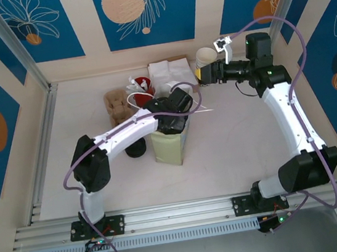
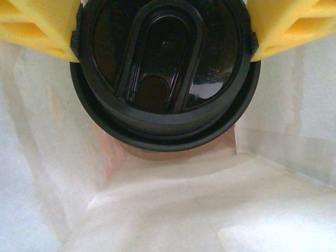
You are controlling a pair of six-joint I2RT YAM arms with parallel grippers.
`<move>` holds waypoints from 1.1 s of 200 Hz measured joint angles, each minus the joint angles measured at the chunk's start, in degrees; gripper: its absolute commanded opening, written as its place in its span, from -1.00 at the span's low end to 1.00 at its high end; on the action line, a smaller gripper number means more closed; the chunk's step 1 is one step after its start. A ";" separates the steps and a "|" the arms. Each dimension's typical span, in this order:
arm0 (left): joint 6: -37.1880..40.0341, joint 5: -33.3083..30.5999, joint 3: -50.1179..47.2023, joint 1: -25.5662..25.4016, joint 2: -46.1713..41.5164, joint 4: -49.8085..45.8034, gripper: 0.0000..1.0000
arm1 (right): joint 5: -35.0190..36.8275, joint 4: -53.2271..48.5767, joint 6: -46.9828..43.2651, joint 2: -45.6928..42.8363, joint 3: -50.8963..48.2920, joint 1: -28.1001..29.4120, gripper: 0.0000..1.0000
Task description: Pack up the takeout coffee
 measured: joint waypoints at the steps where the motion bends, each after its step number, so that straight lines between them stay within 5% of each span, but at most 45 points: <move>1: 0.00 0.00 0.07 0.04 0.02 -0.04 0.38 | 0.09 0.07 0.04 -0.09 -0.13 0.00 -0.05; 124: -3.69 6.56 11.19 3.50 7.39 -6.67 0.22 | 7.41 4.13 10.19 -14.99 -18.86 -1.09 -0.05; 220: -3.82 7.23 12.04 3.78 8.76 -6.99 0.17 | 8.07 3.28 11.32 -17.42 -21.20 -0.09 -0.05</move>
